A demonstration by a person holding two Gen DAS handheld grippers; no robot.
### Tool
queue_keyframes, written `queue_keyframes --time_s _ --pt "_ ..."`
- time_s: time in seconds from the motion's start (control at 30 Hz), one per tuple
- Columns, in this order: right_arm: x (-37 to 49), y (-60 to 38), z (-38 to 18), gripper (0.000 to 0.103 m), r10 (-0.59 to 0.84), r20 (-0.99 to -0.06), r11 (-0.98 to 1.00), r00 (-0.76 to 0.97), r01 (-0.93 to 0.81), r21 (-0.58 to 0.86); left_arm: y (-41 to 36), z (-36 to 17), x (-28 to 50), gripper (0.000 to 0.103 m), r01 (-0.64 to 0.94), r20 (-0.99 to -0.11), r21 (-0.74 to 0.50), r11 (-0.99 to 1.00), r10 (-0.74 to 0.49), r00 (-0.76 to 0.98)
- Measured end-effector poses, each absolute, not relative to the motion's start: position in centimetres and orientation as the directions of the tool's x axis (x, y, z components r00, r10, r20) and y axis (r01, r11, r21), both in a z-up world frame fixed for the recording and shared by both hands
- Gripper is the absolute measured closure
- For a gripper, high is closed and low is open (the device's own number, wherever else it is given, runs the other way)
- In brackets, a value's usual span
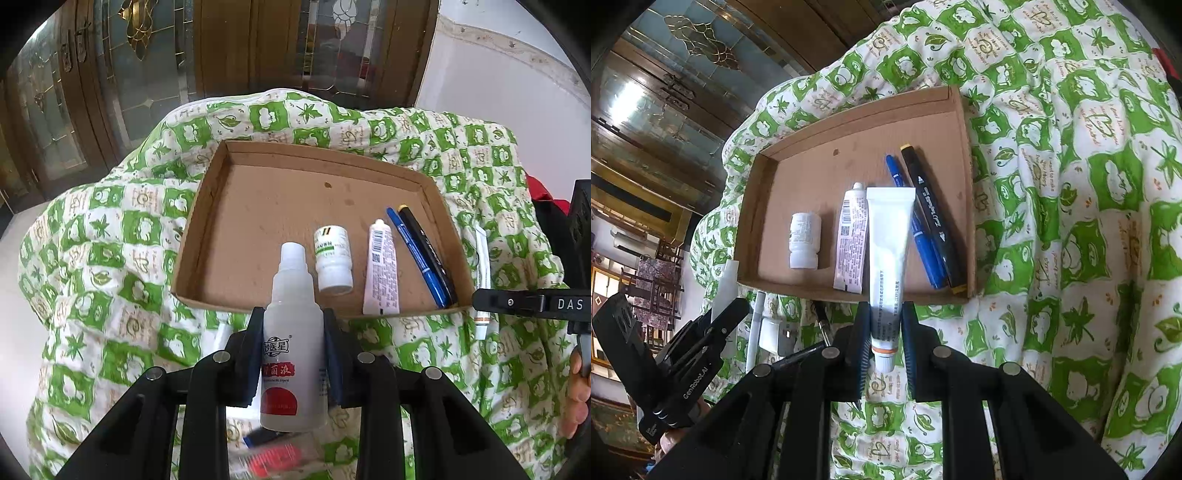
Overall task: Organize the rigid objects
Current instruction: 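Carry the spray bottle and white tube into the tray and open both grippers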
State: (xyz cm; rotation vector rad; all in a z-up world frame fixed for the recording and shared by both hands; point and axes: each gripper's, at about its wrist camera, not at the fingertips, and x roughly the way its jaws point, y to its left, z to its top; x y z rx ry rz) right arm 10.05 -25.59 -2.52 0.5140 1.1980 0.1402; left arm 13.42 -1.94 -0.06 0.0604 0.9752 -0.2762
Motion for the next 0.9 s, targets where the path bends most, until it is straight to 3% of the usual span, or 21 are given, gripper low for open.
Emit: queue_keyframes --time_s 0.5,0.9 --pt "14.5 -24.0 -3.4 0.087 0.355 -0.854 0.895 0.381 0.126 0.429 -2.5 -1.6 17.2 0.072 0.25 -0.838 -0.004 0.968 -0.14 0.528" --pt "16.2 -23.0 -6.5 0.087 0.36 -0.88 0.902 0.31 0.127 0.414 -3.2 -2.9 22.7 0.072 0.21 -0.85 -0.029 0.977 -0.135 0.509"
